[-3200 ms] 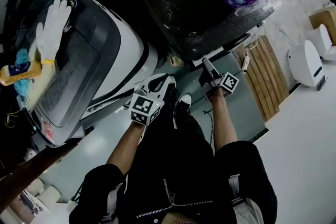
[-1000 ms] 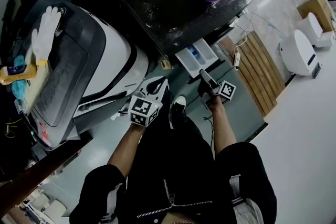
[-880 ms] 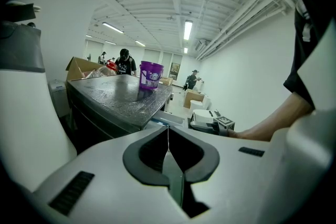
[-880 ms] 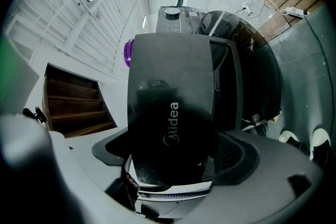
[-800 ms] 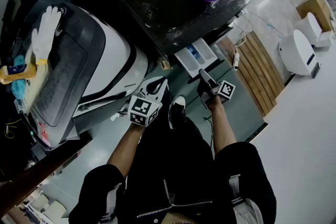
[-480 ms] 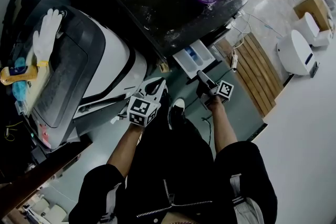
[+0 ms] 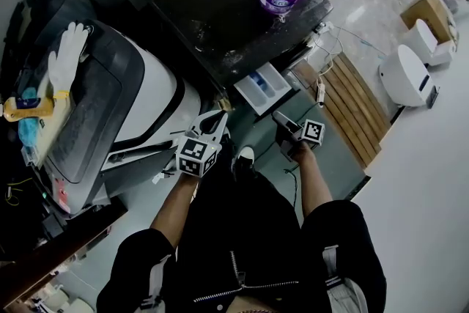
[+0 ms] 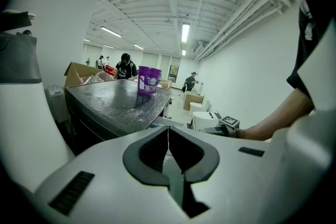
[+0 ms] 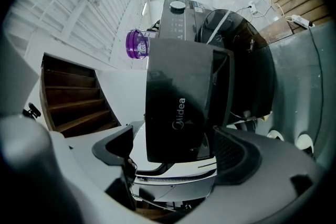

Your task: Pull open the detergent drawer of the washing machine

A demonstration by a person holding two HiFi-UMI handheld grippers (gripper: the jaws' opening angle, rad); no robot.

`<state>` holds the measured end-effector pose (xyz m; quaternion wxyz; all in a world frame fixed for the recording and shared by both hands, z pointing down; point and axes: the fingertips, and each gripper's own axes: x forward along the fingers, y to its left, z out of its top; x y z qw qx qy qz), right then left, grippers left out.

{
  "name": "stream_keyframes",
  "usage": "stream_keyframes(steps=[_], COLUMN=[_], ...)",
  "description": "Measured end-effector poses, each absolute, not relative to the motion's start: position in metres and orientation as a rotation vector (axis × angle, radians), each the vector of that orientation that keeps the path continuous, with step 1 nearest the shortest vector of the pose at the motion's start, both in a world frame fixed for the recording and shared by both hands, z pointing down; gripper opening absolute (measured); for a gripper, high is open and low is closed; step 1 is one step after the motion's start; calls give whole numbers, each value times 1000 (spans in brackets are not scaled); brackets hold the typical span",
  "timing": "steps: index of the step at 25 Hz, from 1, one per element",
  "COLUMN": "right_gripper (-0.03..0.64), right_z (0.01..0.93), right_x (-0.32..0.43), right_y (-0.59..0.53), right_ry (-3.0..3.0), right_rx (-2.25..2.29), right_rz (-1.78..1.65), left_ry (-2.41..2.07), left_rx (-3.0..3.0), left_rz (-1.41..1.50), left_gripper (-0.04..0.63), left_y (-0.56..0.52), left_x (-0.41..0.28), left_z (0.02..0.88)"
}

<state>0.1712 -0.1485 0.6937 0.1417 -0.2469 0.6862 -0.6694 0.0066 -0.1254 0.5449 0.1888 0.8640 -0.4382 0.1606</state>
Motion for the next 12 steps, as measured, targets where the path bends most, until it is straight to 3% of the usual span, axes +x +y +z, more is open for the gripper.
stream_keyframes(steps=[8, 12], right_gripper=[363, 197], right_z=[673, 633], right_x=[215, 212], right_y=[-145, -151], right_ry=[2003, 2130], right_rx=[-826, -847], right_rz=[-1801, -1629], left_ry=[-1200, -1194], left_rx=[2455, 2473], left_rz=[440, 455], left_gripper=[21, 21], left_y=[-130, -136], left_x=[22, 28], left_z=[543, 542])
